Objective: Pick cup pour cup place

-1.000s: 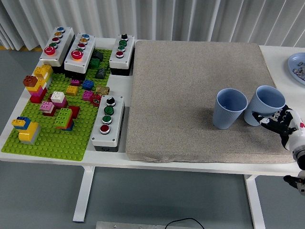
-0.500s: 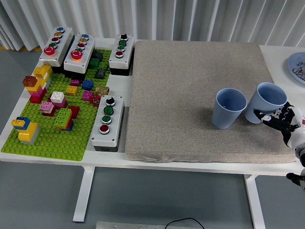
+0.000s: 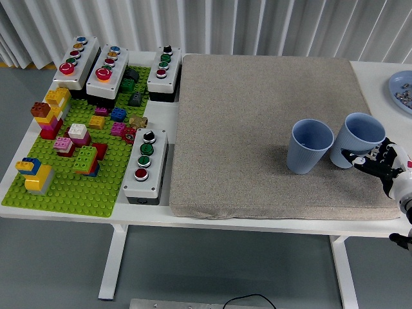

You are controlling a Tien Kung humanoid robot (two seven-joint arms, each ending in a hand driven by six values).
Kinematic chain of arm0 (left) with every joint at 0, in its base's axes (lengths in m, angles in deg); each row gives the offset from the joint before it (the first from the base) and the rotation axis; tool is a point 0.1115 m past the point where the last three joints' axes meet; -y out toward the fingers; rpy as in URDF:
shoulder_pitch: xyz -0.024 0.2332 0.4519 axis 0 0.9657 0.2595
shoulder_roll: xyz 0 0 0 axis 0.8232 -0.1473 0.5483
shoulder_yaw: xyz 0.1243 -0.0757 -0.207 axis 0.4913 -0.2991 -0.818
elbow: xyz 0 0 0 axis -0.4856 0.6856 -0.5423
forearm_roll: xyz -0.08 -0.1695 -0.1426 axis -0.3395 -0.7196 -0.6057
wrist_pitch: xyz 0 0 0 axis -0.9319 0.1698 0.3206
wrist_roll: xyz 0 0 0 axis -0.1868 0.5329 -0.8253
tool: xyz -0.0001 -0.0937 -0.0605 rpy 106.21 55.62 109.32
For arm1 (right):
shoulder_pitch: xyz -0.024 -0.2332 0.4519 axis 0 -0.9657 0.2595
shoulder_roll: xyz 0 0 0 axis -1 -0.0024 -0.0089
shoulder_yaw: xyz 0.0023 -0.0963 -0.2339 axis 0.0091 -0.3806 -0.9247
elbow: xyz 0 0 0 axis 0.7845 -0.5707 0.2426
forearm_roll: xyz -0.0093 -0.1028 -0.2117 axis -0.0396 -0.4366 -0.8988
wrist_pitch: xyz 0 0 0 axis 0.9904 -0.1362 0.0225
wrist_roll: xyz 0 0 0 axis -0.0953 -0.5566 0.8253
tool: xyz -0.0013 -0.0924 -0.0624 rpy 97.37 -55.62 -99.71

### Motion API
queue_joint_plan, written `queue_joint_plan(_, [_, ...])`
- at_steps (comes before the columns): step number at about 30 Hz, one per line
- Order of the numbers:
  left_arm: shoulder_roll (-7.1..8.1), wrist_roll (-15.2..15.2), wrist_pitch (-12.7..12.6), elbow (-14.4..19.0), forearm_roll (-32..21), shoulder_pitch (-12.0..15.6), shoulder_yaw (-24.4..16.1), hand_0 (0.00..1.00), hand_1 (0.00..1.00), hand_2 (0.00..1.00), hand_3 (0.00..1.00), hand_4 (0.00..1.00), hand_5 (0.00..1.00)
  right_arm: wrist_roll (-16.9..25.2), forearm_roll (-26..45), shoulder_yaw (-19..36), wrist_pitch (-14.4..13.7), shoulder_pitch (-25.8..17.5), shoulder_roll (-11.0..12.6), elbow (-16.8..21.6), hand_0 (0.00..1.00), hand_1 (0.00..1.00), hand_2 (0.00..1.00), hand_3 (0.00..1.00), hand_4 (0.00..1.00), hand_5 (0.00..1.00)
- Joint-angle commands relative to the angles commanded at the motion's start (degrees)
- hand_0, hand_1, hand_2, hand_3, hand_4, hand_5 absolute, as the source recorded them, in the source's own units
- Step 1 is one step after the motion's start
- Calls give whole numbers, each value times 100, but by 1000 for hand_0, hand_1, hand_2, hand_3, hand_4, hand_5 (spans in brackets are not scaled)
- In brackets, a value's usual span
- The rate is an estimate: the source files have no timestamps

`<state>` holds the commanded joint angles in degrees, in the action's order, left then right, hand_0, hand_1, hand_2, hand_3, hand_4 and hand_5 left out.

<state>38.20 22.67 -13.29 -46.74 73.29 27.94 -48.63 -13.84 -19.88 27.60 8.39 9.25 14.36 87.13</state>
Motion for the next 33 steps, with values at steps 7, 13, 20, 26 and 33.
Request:
queue_joint_plan(7, [-1,0,-1,0,12,-7,-12,699,732,749,631,490,929,-63,-53,44,65,-3,9,-22,872,804,787,837,753,143])
queue_joint_plan(13, [-1,-2,1,0,10,-2,-13,699,732,749,632,490,931,-83,-63,69,72,-12,12,-9,871,805,791,842,734,118])
queue_joint_plan(20, [1,-2,1,0,-10,-1,14,698,732,750,634,491,932,-175,-189,89,195,-17,27,24,876,810,813,859,784,157])
queue_joint_plan(26, [3,0,1,0,-8,10,22,698,732,750,632,491,933,-215,-242,53,254,-23,16,-6,881,811,840,887,817,204])
queue_joint_plan(33, [7,-16,0,0,-84,19,92,698,732,749,634,491,932,-276,-329,81,277,-33,26,-9,887,812,863,918,845,243])
